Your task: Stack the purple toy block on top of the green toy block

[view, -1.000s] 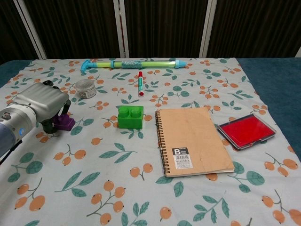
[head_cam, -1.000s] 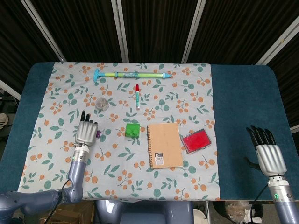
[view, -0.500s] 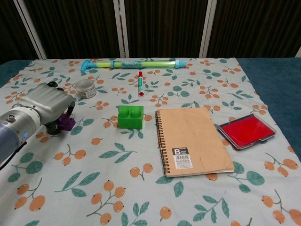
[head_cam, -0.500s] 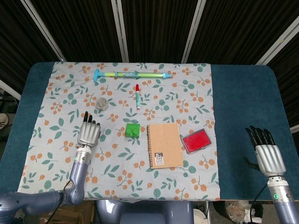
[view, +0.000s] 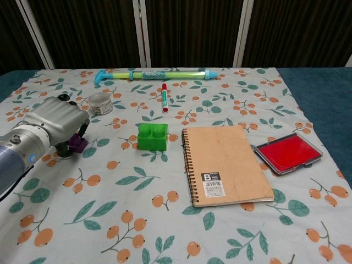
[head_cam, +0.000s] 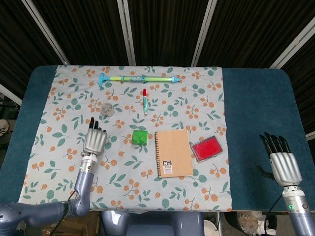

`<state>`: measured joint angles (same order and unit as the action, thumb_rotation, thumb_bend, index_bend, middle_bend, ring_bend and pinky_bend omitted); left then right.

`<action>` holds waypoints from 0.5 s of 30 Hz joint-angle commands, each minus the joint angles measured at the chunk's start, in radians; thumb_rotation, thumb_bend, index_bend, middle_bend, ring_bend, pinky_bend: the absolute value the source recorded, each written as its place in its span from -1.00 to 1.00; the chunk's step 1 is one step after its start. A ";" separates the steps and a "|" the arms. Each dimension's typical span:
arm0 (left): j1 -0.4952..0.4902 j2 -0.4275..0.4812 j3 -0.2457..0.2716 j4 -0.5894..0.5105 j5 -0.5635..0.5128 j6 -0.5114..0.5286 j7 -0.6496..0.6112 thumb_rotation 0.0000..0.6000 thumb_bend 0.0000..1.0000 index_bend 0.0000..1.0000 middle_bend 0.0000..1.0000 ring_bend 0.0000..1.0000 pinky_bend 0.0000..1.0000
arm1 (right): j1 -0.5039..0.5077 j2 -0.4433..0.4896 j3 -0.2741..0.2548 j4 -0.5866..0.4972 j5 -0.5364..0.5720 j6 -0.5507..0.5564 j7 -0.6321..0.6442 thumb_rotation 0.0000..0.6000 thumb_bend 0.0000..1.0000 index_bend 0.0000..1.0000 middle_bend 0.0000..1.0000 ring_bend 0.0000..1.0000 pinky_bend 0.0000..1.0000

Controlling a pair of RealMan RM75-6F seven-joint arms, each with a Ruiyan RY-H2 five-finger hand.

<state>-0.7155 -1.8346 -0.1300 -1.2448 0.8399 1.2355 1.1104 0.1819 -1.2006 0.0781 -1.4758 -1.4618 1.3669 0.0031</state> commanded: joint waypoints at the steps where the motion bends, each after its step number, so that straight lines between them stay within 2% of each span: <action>1: 0.001 -0.002 0.002 0.007 -0.003 -0.003 0.007 1.00 -0.41 -0.06 -0.12 -0.71 -1.00 | -0.001 0.001 -0.001 -0.001 -0.001 0.001 -0.001 1.00 -0.55 -0.96 -0.87 -0.88 -1.00; 8: 0.002 -0.013 0.004 0.028 0.001 -0.011 0.010 1.00 -0.41 -0.07 -0.14 -0.71 -1.00 | -0.002 0.001 0.000 -0.001 0.004 0.001 -0.002 1.00 -0.55 -0.96 -0.87 -0.87 -1.00; 15: 0.004 -0.019 0.002 0.035 0.007 -0.012 0.009 1.00 -0.41 0.05 -0.07 -0.71 -1.00 | -0.002 0.002 0.000 -0.001 0.005 0.001 -0.002 1.00 -0.55 -0.96 -0.87 -0.87 -1.00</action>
<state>-0.7116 -1.8531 -0.1280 -1.2099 0.8473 1.2235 1.1193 0.1794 -1.1989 0.0787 -1.4766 -1.4571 1.3679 0.0008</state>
